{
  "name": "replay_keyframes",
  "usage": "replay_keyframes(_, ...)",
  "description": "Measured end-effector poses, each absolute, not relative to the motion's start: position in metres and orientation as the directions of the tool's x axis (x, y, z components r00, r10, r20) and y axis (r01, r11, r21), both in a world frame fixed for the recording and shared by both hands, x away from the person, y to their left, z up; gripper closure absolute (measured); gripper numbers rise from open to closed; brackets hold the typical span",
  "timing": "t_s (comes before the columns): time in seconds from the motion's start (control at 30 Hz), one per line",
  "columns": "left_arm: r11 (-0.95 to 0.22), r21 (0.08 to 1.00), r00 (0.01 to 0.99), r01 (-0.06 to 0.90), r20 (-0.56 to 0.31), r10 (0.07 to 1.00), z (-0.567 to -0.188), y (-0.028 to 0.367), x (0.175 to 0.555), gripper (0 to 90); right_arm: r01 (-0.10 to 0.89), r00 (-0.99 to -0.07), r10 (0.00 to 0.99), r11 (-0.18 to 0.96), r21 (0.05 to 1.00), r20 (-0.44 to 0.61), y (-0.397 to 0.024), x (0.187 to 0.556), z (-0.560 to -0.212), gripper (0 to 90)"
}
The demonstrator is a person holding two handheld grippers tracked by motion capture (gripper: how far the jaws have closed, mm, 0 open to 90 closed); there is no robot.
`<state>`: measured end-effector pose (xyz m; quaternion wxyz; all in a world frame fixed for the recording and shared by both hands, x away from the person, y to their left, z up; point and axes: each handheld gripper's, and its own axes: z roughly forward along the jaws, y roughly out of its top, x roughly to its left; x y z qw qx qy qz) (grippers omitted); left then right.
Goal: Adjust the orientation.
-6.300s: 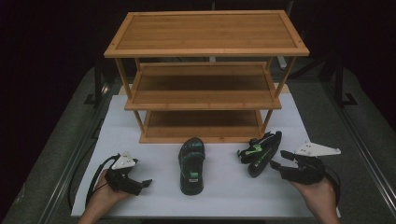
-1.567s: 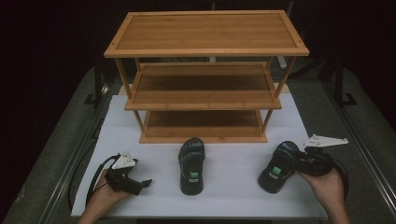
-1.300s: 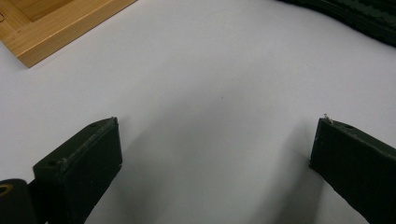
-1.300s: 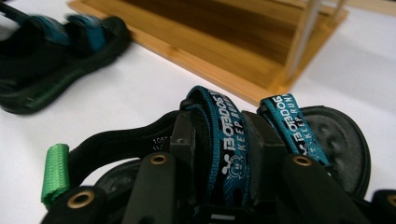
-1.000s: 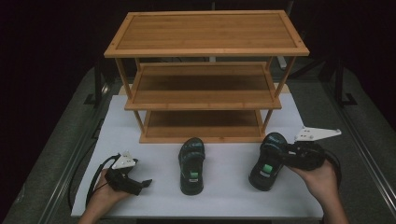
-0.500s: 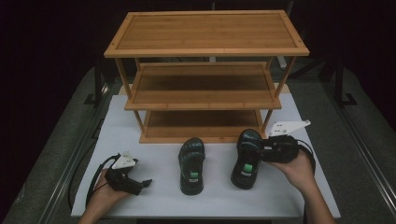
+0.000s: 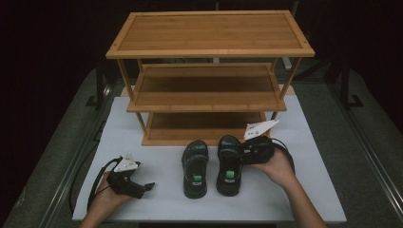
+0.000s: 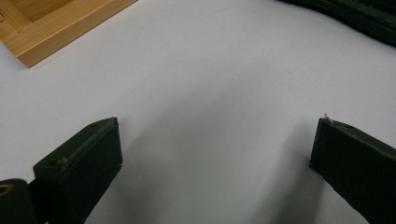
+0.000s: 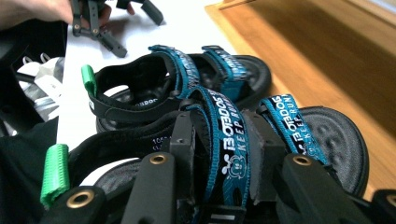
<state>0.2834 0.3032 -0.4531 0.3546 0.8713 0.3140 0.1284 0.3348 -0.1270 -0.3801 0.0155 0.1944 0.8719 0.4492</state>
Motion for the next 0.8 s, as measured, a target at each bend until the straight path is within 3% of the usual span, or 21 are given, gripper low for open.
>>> replay_keyframes(0.17, -0.551, 0.698, 0.770, 0.457, 0.001, 0.638, -0.453, 0.303, 0.283, 1.5, 0.303, -0.941, 0.298, 0.543, 0.783, 0.158, -0.111, 0.342, -0.387, 66.9)
replay_keyframes(0.57, -0.554, 0.697, 0.771, 0.456, 0.002, 0.637, -0.453, 0.303, 0.284, 1.5, 0.324, -0.936, 0.307, 0.559, 0.764, 0.172, -0.101, 0.347, -0.403, 65.6)
replay_keyframes(0.67, -0.553, 0.697, 0.770, 0.456, 0.002, 0.638, -0.453, 0.303, 0.283, 1.5, 0.344, -0.927, 0.327, 0.534, 0.772, 0.186, -0.103, 0.347, -0.403, 52.4)
replay_keyframes(0.8, -0.554, 0.697, 0.771, 0.455, 0.004, 0.637, -0.453, 0.303, 0.284, 1.5, 0.347, -0.918, 0.362, 0.534, 0.771, 0.162, -0.105, 0.341, -0.398, 42.6)
